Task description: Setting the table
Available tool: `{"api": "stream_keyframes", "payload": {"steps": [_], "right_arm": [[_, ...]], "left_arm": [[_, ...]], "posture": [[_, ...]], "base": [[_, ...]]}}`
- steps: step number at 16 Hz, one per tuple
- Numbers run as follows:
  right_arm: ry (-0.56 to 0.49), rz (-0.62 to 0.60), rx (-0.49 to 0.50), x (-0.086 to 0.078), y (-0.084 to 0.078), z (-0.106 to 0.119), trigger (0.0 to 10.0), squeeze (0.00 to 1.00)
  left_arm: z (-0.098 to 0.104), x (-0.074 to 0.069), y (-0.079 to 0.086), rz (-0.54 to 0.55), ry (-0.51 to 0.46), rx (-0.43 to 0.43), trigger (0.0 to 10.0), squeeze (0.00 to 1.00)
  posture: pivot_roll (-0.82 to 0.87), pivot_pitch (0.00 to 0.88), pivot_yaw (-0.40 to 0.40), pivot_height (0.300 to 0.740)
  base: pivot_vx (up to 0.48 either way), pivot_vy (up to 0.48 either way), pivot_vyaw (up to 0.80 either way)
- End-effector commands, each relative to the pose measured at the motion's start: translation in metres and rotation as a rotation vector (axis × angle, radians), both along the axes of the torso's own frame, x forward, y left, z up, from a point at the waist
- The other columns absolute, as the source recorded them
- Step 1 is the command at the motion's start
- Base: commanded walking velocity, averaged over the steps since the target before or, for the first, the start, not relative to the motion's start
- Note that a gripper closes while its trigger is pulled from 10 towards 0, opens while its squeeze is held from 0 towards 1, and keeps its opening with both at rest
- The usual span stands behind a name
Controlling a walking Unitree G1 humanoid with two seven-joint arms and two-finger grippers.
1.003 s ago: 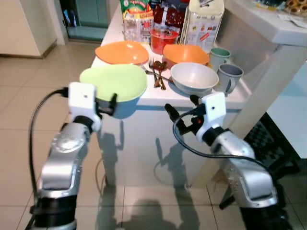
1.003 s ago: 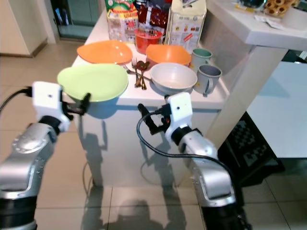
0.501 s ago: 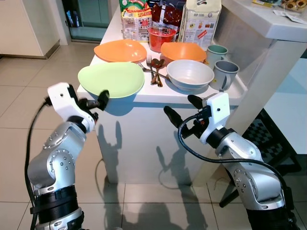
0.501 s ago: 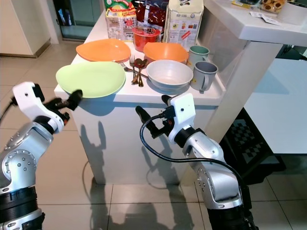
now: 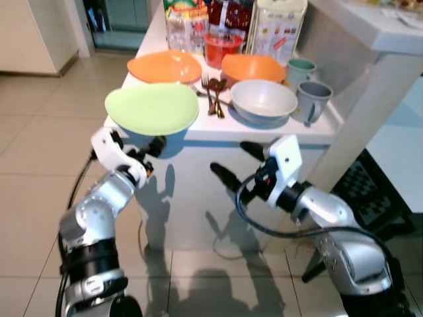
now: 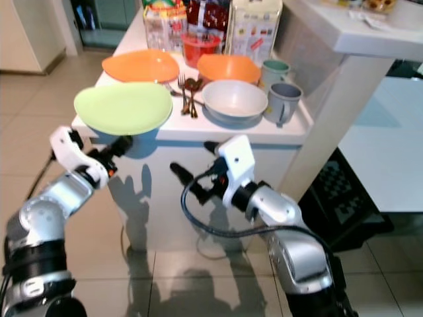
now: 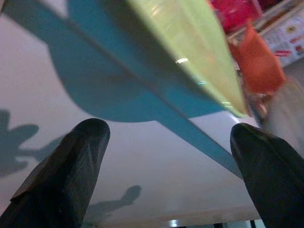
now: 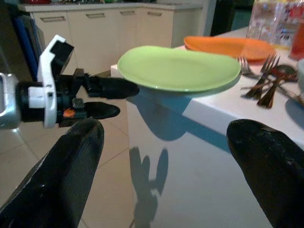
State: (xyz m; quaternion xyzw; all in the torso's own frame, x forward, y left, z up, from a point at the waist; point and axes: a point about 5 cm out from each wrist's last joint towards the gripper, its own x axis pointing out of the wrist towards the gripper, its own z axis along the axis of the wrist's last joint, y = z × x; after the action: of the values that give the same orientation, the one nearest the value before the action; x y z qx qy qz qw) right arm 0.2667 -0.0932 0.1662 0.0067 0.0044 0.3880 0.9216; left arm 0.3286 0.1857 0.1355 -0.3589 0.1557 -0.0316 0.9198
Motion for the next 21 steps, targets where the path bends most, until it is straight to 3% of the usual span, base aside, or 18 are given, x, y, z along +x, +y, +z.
{"api": "stream_keyframes", "payload": {"steps": [1, 6, 13, 16, 17, 18, 19, 21], "right_arm": [[-0.011, 0.013, -0.004, -0.002, 0.0, 0.004, 10.0, 0.0], [-0.006, 0.019, -0.003, -0.002, 0.001, 0.005, 10.0, 0.0], [-0.011, 0.005, -0.015, -0.001, -0.002, 0.006, 10.0, 0.0], [-0.015, 0.0, -0.016, 0.001, -0.002, 0.007, 10.0, 0.0], [-0.015, -0.001, -0.016, 0.001, -0.002, 0.007, 10.0, 0.0], [-0.015, -0.001, -0.017, 0.001, -0.002, 0.007, 10.0, 0.0], [-0.016, -0.001, -0.019, 0.001, -0.002, 0.007, 10.0, 0.0], [-0.016, -0.001, -0.019, 0.002, -0.002, 0.007, 10.0, 0.0]], "left_arm": [[0.007, 0.008, -0.003, 0.012, -0.027, -0.039, 10.0, 0.0], [0.018, 0.031, -0.013, 0.002, -0.125, -0.128, 10.0, 0.0], [0.012, 0.047, -0.011, 0.039, -0.11, -0.068, 10.0, 0.0], [0.013, 0.051, -0.008, 0.066, -0.117, -0.083, 10.0, 0.0], [0.014, 0.053, -0.007, 0.071, -0.132, -0.093, 4.0, 0.0], [0.014, 0.053, -0.008, 0.069, -0.139, -0.104, 1.7, 0.0], [0.014, 0.054, -0.009, 0.064, -0.147, -0.105, 0.0, 0.0], [0.013, 0.054, -0.01, 0.062, -0.151, -0.104, 0.0, 0.0]], "posture": [[-0.01, 0.0, -0.029, 0.74], [-0.03, 0.0, -0.028, 0.74], [-0.04, 0.0, -0.03, 0.74], [-0.04, 0.0, -0.031, 0.74], [-0.04, 0.0, -0.032, 0.74], [-0.04, 0.0, -0.034, 0.74], [-0.04, 0.0, -0.034, 0.74], [-0.04, 0.0, -0.036, 0.74]], "base": [[0.0, 0.0, 0.0], [0.0, 0.0, 0.0], [0.0, 0.0, 0.0], [0.0, 0.0, 0.0], [0.0, 0.0, 0.0], [0.0, 0.0, 0.0], [0.0, 0.0, 0.0], [0.0, 0.0, 0.0]]}}
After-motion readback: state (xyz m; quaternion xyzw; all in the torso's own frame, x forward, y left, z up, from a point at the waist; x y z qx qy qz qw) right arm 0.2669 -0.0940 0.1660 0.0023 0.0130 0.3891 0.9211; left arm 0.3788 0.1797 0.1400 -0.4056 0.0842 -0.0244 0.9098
